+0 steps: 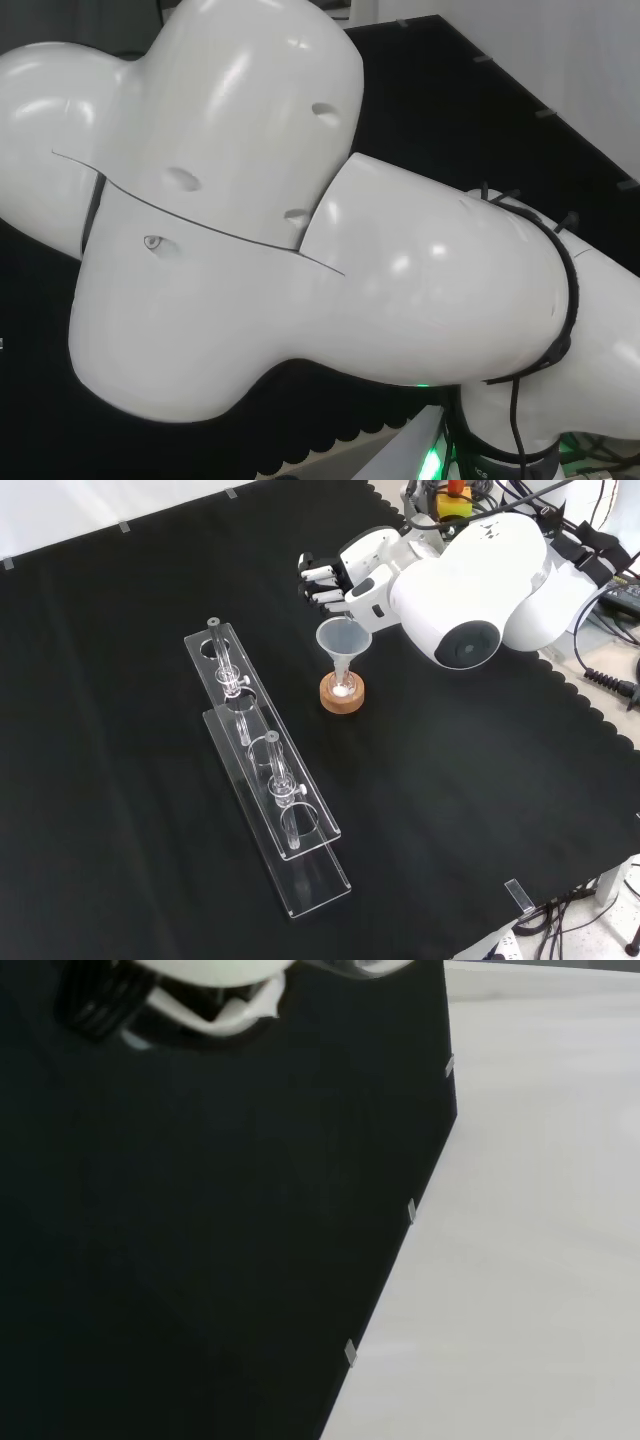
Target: Pour all the NaCl from the weighing funnel into the round-bottom flask.
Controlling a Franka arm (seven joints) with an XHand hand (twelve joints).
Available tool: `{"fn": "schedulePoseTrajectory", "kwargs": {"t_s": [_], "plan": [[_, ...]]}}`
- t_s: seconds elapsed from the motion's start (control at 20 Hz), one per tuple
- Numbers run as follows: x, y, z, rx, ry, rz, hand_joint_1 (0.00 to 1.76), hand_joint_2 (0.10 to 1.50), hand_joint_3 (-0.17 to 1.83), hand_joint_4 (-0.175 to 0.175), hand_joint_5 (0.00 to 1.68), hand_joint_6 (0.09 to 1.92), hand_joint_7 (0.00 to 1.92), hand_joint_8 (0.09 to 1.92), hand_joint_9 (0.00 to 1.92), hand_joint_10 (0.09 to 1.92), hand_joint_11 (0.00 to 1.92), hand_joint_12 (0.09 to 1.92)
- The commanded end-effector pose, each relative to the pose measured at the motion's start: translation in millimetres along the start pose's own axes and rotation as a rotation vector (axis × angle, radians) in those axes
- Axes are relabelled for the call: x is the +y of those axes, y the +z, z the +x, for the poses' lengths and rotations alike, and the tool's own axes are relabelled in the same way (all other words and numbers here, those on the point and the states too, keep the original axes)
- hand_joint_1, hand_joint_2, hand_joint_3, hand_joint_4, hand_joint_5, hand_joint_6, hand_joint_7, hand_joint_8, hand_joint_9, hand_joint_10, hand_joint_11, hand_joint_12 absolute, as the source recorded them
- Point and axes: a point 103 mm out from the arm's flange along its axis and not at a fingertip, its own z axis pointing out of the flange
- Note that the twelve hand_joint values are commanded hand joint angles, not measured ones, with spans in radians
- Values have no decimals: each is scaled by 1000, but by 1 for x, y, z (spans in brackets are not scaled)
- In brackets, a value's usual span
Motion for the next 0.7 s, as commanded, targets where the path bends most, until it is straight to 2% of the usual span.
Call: {"fn": "schedulePoseTrajectory", "kwargs": {"t_s": [0.05,0.55,0.7], "plan": [[-1,1,0,5,1,-1,1087,681,746,175,1123,973,645,603,930,378,631,1174],[-5,2,-7,82,-3,-39,1087,681,747,175,1121,976,651,604,932,379,632,1173],[-6,4,-11,127,-9,-50,1086,682,747,175,1121,977,652,604,934,380,634,1173]]}}
